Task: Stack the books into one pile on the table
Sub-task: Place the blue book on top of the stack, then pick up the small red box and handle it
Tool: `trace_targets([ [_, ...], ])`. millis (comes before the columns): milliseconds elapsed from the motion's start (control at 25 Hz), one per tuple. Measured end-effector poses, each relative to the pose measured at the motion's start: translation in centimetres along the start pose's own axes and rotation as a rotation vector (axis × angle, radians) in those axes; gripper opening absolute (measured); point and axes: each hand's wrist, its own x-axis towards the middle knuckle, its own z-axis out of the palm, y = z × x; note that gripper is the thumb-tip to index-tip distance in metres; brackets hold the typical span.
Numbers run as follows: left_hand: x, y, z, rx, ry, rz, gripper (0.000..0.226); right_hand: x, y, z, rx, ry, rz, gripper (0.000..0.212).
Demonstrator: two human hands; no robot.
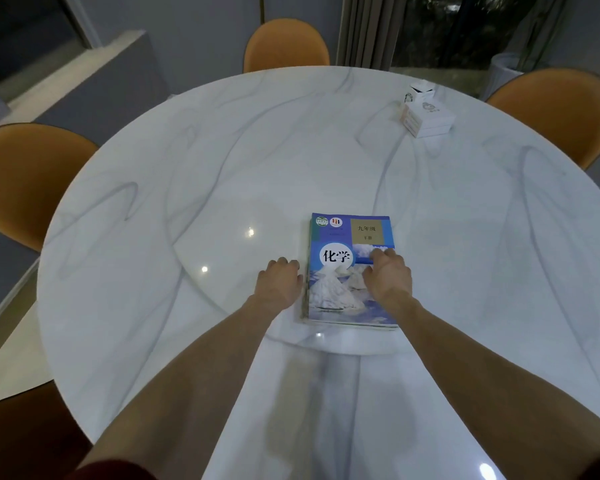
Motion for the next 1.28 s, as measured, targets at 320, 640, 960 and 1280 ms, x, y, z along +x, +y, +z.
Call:
trace_targets([
  [320,-4.9,-7.1,-3.2,0.127,0.041,-0.020,0.037,-4.2,-8.7,0.6,-0.204,-0.081,-0.425,0.033],
  [640,-12.0,-15.7,-3.0,0.083,0.053,-0.214,0.043,-8.8,-15.6,4.3,-0.138,-0.255,-0.677,0.035],
  [960,-18.4,-18.3,3.2,-0.140,0.039,-0.380,0.070,-12.5,-20.0,10.1,-0.099,-0.477,-0.758,0.038],
  [1280,-19.9,-17.3,8.4,-0.220,0.084,-0.322,0.090,-15.3,-20.6,15.2,-0.092,-0.574,-0.602,0.036],
])
